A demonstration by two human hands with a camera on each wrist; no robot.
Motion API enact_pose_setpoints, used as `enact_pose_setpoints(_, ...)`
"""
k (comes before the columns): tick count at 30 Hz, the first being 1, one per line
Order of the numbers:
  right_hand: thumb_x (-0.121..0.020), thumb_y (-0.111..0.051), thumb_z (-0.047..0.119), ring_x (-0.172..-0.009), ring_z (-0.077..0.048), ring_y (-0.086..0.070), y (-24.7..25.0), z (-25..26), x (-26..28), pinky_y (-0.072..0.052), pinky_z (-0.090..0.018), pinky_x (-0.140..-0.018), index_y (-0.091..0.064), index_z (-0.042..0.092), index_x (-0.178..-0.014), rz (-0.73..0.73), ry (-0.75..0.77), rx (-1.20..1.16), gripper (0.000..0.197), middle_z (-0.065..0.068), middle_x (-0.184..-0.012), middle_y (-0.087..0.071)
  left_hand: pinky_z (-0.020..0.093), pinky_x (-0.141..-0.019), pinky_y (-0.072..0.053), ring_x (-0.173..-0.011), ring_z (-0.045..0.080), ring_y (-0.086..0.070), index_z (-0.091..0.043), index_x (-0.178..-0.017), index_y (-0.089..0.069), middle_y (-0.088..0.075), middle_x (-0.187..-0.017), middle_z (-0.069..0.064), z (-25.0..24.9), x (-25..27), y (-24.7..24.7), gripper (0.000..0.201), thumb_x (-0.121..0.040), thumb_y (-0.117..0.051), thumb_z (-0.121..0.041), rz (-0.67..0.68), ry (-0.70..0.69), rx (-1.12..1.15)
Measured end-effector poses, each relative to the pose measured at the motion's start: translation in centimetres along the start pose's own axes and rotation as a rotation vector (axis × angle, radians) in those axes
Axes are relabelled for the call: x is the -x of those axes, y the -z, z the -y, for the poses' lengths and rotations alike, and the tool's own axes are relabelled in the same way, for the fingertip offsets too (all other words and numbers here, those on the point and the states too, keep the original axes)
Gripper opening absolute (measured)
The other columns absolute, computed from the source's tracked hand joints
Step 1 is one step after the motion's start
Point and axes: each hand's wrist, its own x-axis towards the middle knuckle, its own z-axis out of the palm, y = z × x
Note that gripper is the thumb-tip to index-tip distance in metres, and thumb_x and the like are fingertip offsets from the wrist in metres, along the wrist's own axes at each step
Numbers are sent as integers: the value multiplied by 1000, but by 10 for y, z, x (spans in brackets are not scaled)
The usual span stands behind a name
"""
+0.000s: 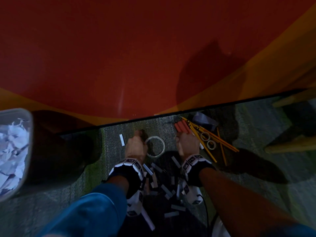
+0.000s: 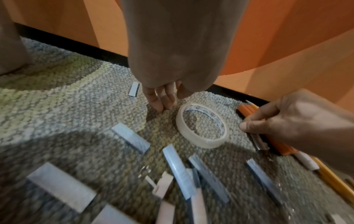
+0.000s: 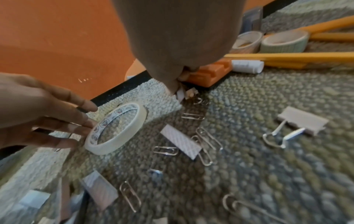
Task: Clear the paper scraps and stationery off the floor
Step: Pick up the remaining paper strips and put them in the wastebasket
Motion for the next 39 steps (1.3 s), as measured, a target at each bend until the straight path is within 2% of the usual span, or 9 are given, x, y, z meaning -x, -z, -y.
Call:
enact_pose_setpoints(5,-97,-46,13,-82,-25,-69,-1,5,-4,-35,-29,-50,-64,15,-101,27,19,51,19,-7,-92,-71,51,-80,-57,-96,43,-66,-19,-132,-55,-70,-107,20,1,-6,2,43,-89,-53,-11,22,13,47)
enact_pose_setpoints(9,-94,-47,9,-85,-27,-70,2,9,-2,-50,-33,-64,-60,11,-105,42,90,48,17,-8,-96,-72,49,-81,-57,-96,42,-66,-19,-126,-58,-70,-104,20,9,4,5,35,-93,-51,-10,37,-29,124)
enact_pose_setpoints(13,-90,-50,16,-112,-33,-62,13,1,-2,-52,-38,-87,-66,10,-109,-35,91,-168,25,-9,-117,-65,44,-87,-56,-102,35,-68,-16,-123,-62,-72,-109,17,20,23,18,29,-96,-53,-15,-34,-73,223)
enact_pose_setpoints(16,-94,-54,38,-92,-33,-68,27,-5,9,-52,-39,-72,-64,18,-100,-55,-48,-359,23,-9,-104,-69,39,-87,-56,-98,32,-69,-19,-117,-65,-74,-105,13,26,39,45,29,-93,-51,-10,-21,-105,179)
enact_pose_setpoints(19,-97,-53,39,-87,-25,-66,50,3,22,-50,-40,-81,-63,16,-78,-48,-71,-663,32,-6,-87,-68,32,-82,-56,-92,26,-70,-22,-103,-70,-74,-98,7,21,54,92,34,-87,-48,-2,75,-178,117)
enact_pose_setpoints(23,-94,-55,14,-98,-32,-64,103,61,42,-49,-37,-87,-66,18,-96,75,110,-626,11,-13,-101,-68,29,-83,-55,-87,18,-69,-18,-96,-75,-75,-91,3,9,83,185,19,-90,-61,-7,107,-331,-21)
enact_pose_setpoints(28,-94,-62,16,-89,-16,-66,183,177,82,-49,-31,-85,-65,23,-78,76,373,-776,18,2,-89,-72,20,-65,-50,-60,2,-64,-18,-88,-71,-74,-75,1,25,121,315,20,-84,-59,-4,97,-343,-195)
enact_pose_setpoints(34,-89,-65,15,-88,-16,-68,225,302,129,-53,-32,-82,-70,15,-75,148,611,-699,15,-1,-88,-73,16,-54,-52,-74,14,-73,-11,-101,-70,-74,-89,4,81,158,396,21,-93,-53,-2,2,-189,-194)
enact_pose_setpoints(39,-91,-61,12,-66,-14,-64,220,354,141,-60,-42,-70,-68,9,-66,168,610,-588,26,-5,-76,-72,37,-64,-62,-77,30,-74,-2,-97,-71,-74,-82,15,133,166,403,18,-89,-56,3,-39,-37,-65)
